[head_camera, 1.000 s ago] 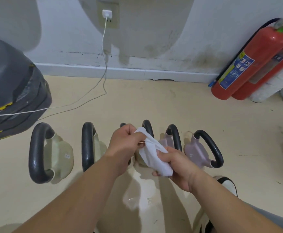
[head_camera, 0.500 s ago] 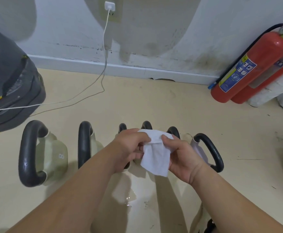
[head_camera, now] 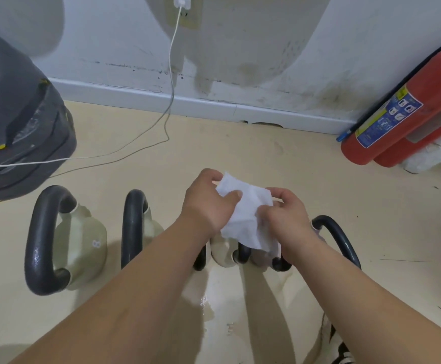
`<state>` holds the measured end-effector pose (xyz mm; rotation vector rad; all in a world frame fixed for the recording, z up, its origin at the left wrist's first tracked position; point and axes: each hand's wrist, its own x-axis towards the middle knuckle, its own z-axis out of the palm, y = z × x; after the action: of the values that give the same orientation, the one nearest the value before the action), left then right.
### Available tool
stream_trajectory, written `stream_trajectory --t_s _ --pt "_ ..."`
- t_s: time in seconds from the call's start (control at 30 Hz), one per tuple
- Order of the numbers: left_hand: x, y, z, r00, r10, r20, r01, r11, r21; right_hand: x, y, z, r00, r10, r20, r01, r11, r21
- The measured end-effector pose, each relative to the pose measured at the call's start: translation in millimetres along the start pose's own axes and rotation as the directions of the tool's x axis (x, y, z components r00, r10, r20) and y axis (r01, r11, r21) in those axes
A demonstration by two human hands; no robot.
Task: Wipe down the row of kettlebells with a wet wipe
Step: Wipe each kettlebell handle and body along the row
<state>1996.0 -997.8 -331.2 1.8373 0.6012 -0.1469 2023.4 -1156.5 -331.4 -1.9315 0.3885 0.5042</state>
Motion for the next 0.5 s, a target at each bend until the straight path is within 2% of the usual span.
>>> stream_trajectory --t_s 0.1,0.2,0.27,0.37,0.43,0.47,0.5 --pt "6.9 6.2 7.2 0.997 -0.041 0.069 0.018 0.952 0.305 10.2 4.4 6.0 0.999 -0.023 0.024 0.03 0.941 -0.336" --pt "-6.7 4.9 16.6 0.996 -0.067 0.053 0.043 0.929 0.367 10.4 8.8 12.7 0.99 -0.143 -0.012 0.117 0.854 -0.507" --pt "-13.7 -3.6 22.0 0.987 -0.104 0.124 0.051 0.927 0.372 8.0 10.9 20.3 0.981 -0.187 0.044 0.182 0.829 -0.528" --pt "-29.1 -26.1 40.7 0.959 -0.177 0.224 0.169 0.984 0.054 5.5 5.7 36.5 0.984 0.007 0.181 0.074 0.897 -0.436" --pt "-42.6 -42.7 58.0 0.949 -0.239 0.205 0.291 0.916 -0.278 5.2 1.6 45.9 0.975 0.082 0.204 0.032 0.864 -0.502" --pt "-50.5 -53.9 63.0 0.951 -0.22 0.219 0.291 0.877 -0.382 6.3 1.7 51.2 0.978 0.092 0.188 0.027 0.834 -0.551" --pt "-56.6 -60.3 66.9 0.954 -0.186 0.234 0.27 0.87 -0.413 8.9 3.6 57.4 0.985 0.079 0.151 0.026 0.804 -0.594"
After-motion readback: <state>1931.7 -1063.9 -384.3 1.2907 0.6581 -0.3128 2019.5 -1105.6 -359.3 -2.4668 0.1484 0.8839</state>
